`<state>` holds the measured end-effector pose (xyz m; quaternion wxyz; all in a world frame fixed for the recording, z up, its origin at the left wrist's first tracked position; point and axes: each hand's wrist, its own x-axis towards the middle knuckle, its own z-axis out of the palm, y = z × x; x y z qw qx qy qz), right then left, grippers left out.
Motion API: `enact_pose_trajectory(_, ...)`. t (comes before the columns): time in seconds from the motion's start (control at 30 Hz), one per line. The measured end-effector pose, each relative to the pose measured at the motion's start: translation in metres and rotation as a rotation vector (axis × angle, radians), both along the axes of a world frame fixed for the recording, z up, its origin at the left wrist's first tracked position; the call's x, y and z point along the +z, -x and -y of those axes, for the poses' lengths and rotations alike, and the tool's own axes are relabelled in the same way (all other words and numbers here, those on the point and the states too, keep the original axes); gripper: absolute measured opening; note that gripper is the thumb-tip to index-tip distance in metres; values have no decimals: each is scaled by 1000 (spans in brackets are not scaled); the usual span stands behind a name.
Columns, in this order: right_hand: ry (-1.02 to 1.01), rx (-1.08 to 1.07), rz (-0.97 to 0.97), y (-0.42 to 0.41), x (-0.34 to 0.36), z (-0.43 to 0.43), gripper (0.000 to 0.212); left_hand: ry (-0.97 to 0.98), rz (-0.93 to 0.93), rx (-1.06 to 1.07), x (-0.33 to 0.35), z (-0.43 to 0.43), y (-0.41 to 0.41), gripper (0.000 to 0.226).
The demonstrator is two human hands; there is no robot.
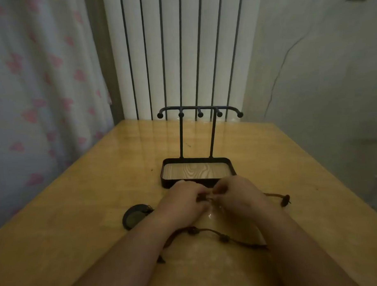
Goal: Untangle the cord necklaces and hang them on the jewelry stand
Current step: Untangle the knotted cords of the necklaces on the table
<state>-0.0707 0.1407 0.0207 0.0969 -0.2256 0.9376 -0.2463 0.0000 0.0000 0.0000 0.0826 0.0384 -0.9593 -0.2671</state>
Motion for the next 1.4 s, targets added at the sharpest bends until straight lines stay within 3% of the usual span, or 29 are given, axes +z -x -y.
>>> enact_pose_trajectory(0.13, -84, 18, 41, 0, -1, 0, 32, 118, 13, 48, 4, 4, -1, 18)
enact_pose_trajectory(0.33, -137, -16, -63, 3, 1, -6, 14, 186, -24, 217, 18, 32, -12, 7)
enact_pose_trajectory(0.67, -254, 106, 4, 7, 20, 5, 28, 302, 118, 403, 25, 67, -25, 15)
enact_pose_trajectory(0.9, -55, 25, -14, 13, 6, -11, 14, 420, 267, 569, 33, 76, -28, 19)
enact_pose_trajectory(0.97, 5, 28, -45, 11, 5, -10, 15, 416, 217, 535, 35, 70, -29, 23)
enact_pose_trajectory(1.07, 64, 79, -82, 5, 5, -1, 16, 113, -18, 365, 40, 47, -26, 29)
enact_pose_trajectory(1.13, 96, 92, -103, -1, 5, 5, 16, -17, -38, 228, 39, 32, -21, 32)
enact_pose_trajectory(1.27, 140, 78, -144, -5, 2, 10, 14, 28, 139, 47, 18, 24, -10, 44)
enact_pose_trajectory(1.4, 219, 47, -145, -4, 4, 9, 14, 126, 149, 1, 13, 24, -4, 37)
